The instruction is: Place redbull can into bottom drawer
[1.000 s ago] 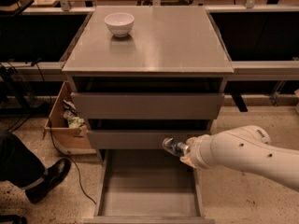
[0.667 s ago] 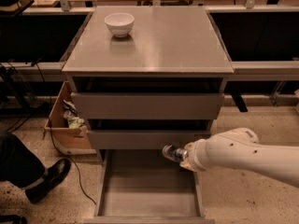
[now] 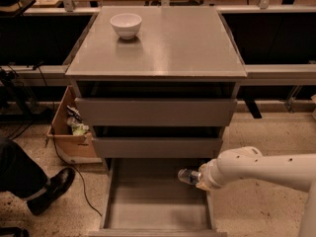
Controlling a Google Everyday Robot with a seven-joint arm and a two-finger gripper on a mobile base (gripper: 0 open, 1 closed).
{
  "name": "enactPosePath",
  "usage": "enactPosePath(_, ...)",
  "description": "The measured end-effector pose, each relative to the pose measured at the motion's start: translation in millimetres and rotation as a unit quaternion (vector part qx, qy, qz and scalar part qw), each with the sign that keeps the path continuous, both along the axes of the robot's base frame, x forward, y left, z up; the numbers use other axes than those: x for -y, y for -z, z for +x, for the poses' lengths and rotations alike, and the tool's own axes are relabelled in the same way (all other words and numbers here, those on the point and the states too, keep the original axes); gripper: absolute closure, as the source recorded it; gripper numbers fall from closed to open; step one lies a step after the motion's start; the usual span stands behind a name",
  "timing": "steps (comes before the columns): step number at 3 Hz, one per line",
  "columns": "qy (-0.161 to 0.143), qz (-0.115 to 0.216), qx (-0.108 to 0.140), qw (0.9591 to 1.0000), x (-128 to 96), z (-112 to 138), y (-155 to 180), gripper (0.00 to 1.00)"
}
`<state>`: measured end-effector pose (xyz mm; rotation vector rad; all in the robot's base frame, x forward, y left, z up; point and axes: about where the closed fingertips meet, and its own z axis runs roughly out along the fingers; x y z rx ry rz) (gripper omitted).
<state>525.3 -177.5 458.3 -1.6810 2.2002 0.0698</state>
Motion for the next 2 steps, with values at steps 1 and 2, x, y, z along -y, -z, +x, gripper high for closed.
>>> enactPosePath(1,-0.008,0.021,-0.019,0.9996,3,1,50,1.0)
enactPosePath(2,-0.015,0.063,-0.036,0.9972,4,-2,107,1.0)
